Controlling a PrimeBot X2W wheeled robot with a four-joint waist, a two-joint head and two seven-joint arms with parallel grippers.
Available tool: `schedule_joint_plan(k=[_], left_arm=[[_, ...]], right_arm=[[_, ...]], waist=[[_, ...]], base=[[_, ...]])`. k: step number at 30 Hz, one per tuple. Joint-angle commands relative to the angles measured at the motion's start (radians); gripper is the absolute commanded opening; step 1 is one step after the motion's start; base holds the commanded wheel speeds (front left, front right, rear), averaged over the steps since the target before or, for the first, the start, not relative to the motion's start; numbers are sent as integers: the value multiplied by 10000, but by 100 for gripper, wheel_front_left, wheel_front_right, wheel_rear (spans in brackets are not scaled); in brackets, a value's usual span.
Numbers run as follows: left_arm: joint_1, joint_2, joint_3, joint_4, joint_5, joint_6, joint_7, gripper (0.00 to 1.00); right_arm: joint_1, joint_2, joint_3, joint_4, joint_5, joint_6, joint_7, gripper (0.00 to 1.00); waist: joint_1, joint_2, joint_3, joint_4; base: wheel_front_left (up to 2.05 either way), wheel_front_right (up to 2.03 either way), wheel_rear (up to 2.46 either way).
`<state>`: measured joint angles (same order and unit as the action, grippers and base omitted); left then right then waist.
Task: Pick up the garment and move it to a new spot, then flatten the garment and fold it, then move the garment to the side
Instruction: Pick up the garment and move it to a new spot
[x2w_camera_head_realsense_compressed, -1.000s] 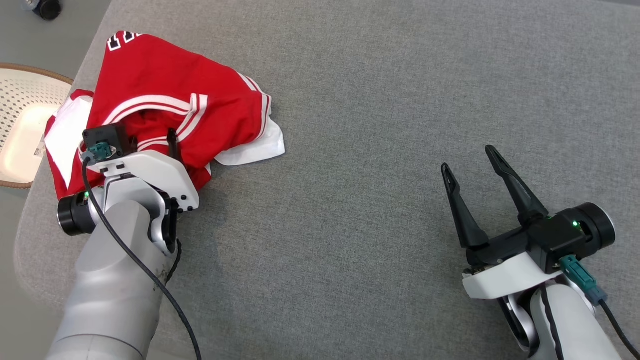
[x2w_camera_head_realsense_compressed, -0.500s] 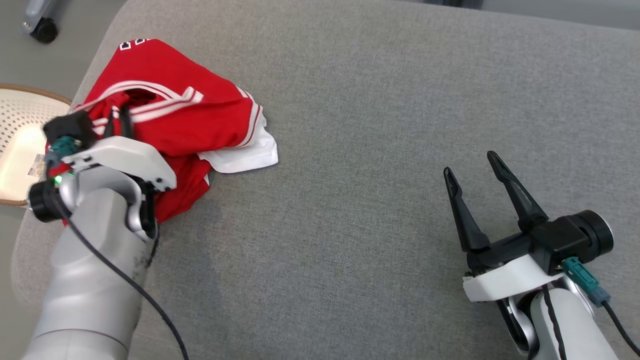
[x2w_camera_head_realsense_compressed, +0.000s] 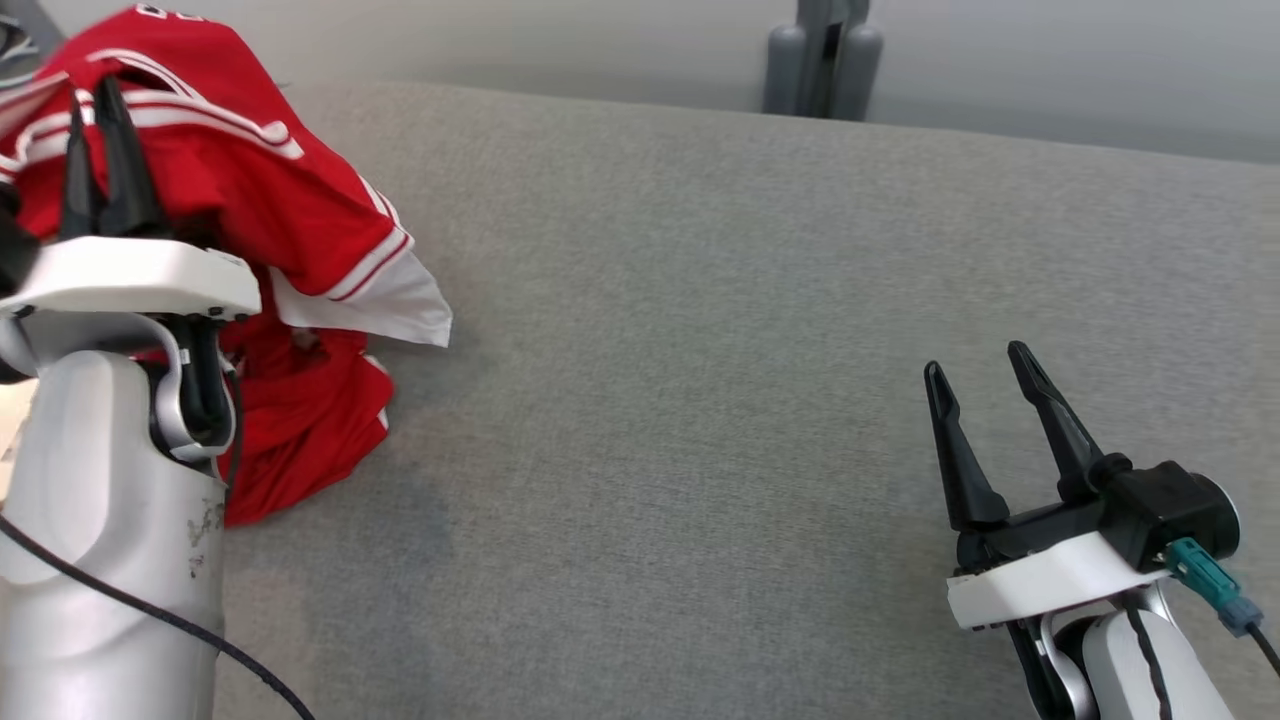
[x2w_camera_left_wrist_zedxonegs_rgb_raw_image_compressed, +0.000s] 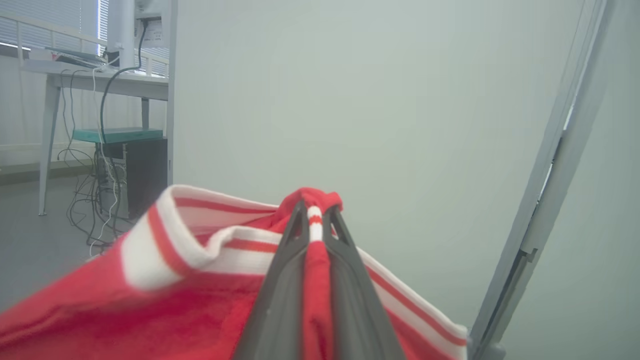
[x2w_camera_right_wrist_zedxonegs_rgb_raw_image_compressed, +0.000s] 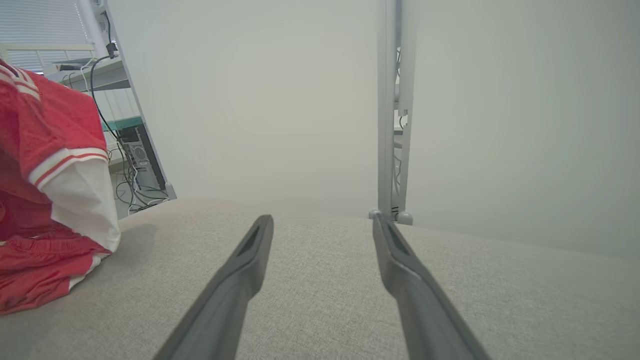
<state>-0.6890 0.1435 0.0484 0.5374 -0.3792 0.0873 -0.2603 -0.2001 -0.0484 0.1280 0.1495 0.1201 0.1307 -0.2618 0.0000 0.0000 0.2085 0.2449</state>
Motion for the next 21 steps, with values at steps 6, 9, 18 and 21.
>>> schedule_joint_plan(k=[6, 9, 18, 21], left_arm=[[390, 144, 82, -1970, 20, -293, -34, 0], [436, 156, -121, -2691, 81, -359, 194, 0], [194, -85, -1120, -4147, 468, -523, 812, 0], [83, -263, -1597, -4268, 570, -628, 973, 0]], right_arm=[[253, -41, -160, -20, 327, 1, -59, 100], [280, -43, -242, -58, 395, 1, -56, 100], [233, -39, -288, -121, 666, 1, -41, 100], [142, -36, -211, -150, 793, 1, -41, 100]], waist=[[0, 0, -648, -1153], [0, 0, -714, -1636], [0, 0, -715, -3141], [0, 0, -630, -3675]], base=[[0, 0, 0], [0, 0, 0], [0, 0, 0], [0, 0, 0]])
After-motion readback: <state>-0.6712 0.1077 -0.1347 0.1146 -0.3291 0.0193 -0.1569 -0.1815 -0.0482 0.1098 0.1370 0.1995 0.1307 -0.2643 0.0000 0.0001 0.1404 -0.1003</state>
